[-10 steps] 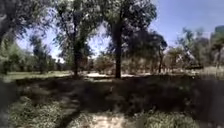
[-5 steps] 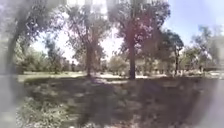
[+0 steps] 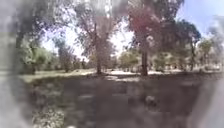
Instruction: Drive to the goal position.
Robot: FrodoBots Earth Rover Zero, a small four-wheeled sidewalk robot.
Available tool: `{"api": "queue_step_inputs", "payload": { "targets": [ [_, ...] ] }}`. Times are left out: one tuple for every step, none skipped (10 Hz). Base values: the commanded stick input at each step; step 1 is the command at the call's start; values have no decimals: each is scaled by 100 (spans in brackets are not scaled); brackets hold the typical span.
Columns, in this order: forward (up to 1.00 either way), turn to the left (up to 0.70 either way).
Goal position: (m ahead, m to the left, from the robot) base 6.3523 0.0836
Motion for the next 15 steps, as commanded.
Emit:
{"api": "queue_step_inputs", "payload": {
  "targets": [
    [85,4],
    [85,2],
    [85,0],
    [85,0],
    [85,0],
    [85,0],
    [85,0],
    [85,-2],
    [85,-12],
    [85,-22],
    [85,-32],
    [85,-29],
    [85,-22],
    [85,-15],
    [85,-8]
  ]
}}
